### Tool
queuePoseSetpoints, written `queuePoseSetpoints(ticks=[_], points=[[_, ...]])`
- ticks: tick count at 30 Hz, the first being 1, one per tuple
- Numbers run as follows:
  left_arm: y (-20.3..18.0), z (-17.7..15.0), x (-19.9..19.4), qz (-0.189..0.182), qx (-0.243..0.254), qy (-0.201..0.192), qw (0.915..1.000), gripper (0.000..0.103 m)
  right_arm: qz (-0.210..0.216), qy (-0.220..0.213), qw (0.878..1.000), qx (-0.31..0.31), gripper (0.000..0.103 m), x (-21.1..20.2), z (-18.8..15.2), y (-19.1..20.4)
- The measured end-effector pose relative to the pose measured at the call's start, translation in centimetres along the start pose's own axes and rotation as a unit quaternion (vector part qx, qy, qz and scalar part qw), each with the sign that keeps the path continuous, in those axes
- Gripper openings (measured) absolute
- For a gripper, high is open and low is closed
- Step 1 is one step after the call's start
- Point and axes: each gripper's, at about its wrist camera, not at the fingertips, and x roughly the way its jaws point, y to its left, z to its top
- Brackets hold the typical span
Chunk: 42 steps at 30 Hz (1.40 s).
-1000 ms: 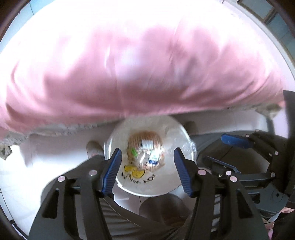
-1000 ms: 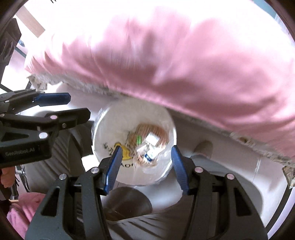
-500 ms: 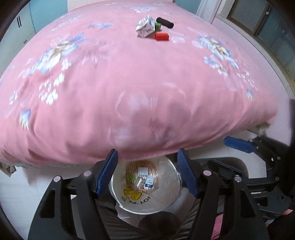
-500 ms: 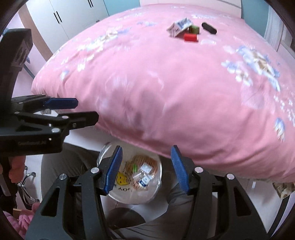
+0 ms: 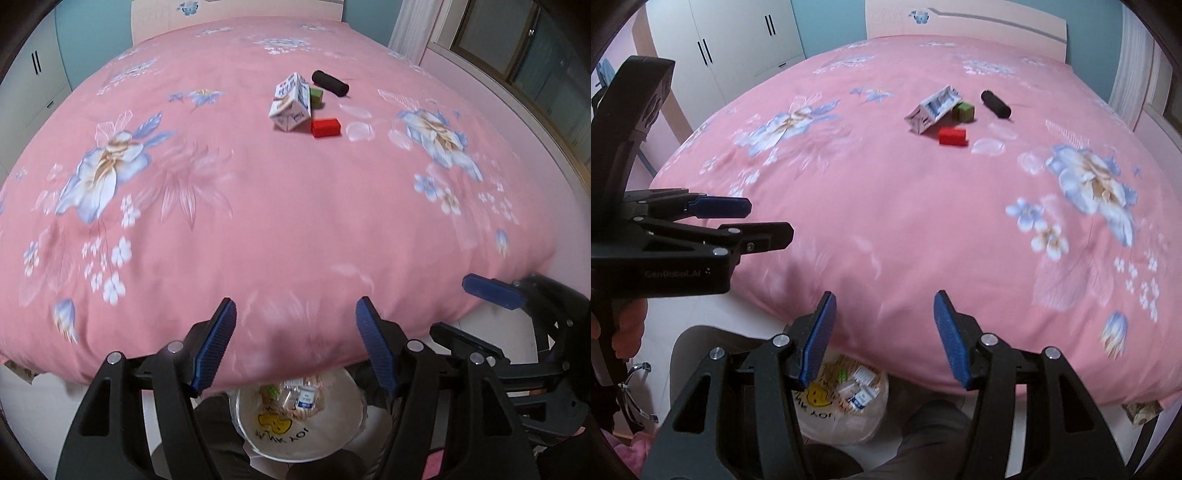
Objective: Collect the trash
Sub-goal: 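Raise both open tools from the bin back over the bed, then grasp the white milk carton with the left tool while the right tool grasps the red brick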
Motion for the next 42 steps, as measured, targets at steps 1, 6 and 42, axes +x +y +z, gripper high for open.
queuePoseSetpoints(ticks=[1, 6, 42], points=[[0.1, 0.6, 0.1, 0.000, 0.000, -0.002, 1.0000, 0.070, -0.002, -0.001, 1.000, -0.002, 0.056, 0.2, 0.4, -0.2], [0.3, 3.3, 1.0, -0.001, 0.000, -0.006, 1.0000, 0.070, -0.007, -0.006, 1.000, -0.005, 0.056, 1.4, 2.9, -1.1], [2.8, 24.2, 16.4, -0.001, -0.027, -0.003, 0.9996, 0.078, -0.025, -0.003, 0.999, 0.047, 0.056, 16.7, 16.8, -9.8]])
